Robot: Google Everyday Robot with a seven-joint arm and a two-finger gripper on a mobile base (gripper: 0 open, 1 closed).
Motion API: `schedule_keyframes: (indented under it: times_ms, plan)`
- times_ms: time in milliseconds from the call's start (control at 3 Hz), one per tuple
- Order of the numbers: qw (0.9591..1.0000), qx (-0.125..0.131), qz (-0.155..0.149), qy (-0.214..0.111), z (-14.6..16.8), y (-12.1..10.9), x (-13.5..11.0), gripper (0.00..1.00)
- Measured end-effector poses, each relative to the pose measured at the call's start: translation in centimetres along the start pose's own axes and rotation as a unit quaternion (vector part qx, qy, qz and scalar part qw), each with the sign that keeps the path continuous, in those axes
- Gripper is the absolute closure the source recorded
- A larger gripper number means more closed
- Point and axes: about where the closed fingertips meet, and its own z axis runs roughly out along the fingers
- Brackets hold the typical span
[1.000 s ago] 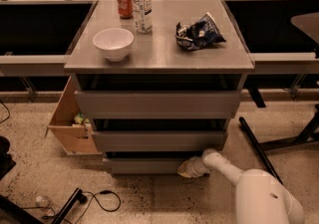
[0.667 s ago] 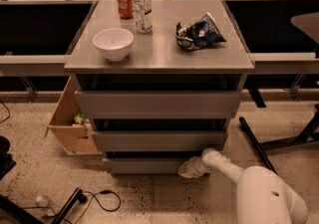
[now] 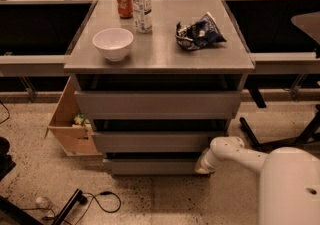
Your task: Close bottom drawer
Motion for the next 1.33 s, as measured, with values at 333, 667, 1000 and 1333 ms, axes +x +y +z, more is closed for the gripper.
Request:
schedule_keyframes:
  times_ms: [333, 667, 1000, 1333]
  plan:
    - [0.9968, -0.023, -0.047, 0.061, -9.6, 3.6, -1.7, 1.00]
    - [0.9926, -0.043, -0.077, 0.084, -16.6, 8.5, -2.5, 1.00]
    - [0.9871, -0.059, -0.105, 0.106, -22.8, 14.0, -3.3, 1.00]
    - [0.9850, -0.021, -0.124, 0.118, -30.0, 19.0, -4.7, 1.00]
